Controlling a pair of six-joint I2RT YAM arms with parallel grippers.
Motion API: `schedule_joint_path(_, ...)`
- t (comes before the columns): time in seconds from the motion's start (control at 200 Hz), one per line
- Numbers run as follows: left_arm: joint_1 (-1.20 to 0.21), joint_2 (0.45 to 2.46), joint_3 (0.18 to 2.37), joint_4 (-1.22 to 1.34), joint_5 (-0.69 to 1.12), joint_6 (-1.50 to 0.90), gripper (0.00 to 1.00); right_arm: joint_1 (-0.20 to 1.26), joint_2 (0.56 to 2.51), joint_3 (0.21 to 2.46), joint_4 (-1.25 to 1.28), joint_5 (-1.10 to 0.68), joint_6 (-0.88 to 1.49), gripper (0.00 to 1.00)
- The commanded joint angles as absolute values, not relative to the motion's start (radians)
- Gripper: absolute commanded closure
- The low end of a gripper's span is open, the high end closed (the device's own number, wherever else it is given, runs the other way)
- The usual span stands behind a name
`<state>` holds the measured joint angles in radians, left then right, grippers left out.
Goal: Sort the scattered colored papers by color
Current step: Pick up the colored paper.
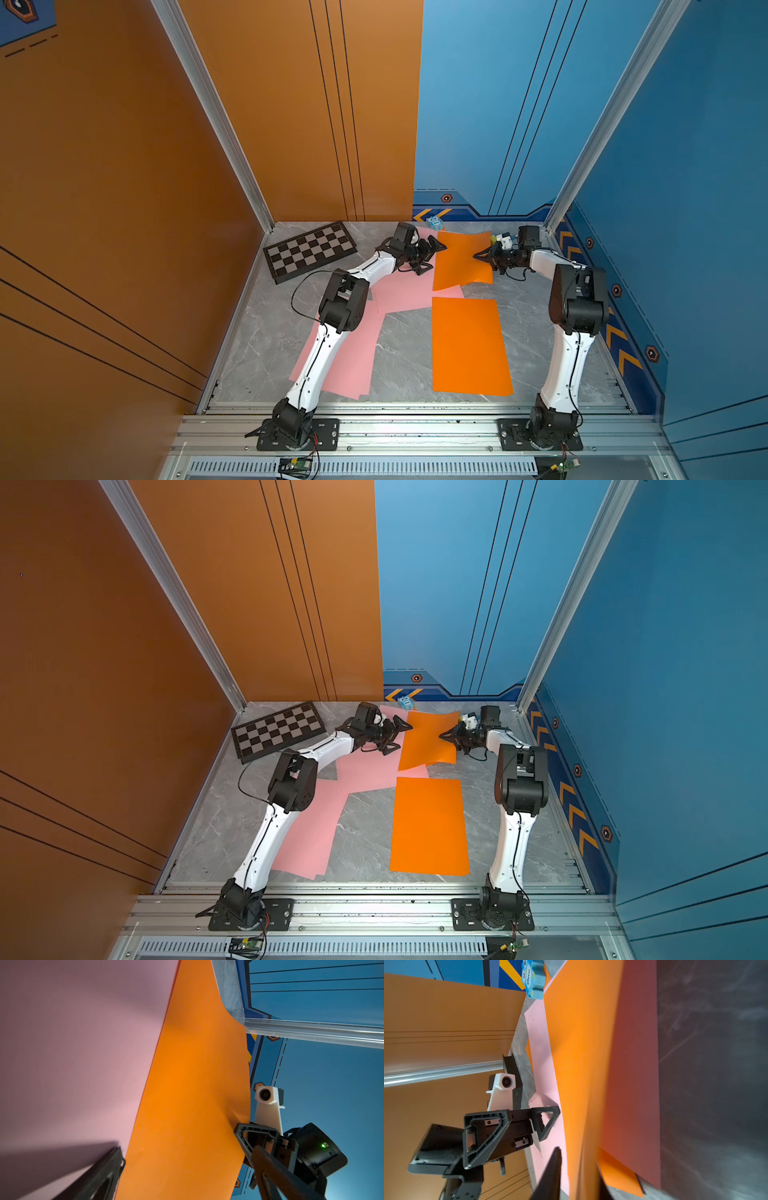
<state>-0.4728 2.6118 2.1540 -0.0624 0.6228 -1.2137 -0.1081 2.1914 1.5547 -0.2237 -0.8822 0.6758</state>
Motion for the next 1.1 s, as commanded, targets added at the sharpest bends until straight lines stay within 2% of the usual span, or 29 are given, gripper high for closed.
schedule_joint_path(0.0,-0.460,2.617,2.143,-0.104,0.634,-1.206,0.00,-0.110,2.144,1.569,-0.293,-0.838,0.649,1.00)
schedule_joint_path(0.38,-0.433,2.510,2.066,0.029,0.721,-1.235,0.02,-0.055,2.011,1.653,-0.365,-0.888,0.585,1.00)
schedule_joint_path(0.591,-0.404,2.424,2.000,0.029,0.704,-1.151,0.02,-0.007,1.913,1.645,-0.391,-0.917,0.567,1.00)
schedule_joint_path(1.096,-0.400,2.315,1.822,0.069,0.730,-1.117,0.02,0.058,1.459,1.294,-0.422,-0.865,0.564,1.00)
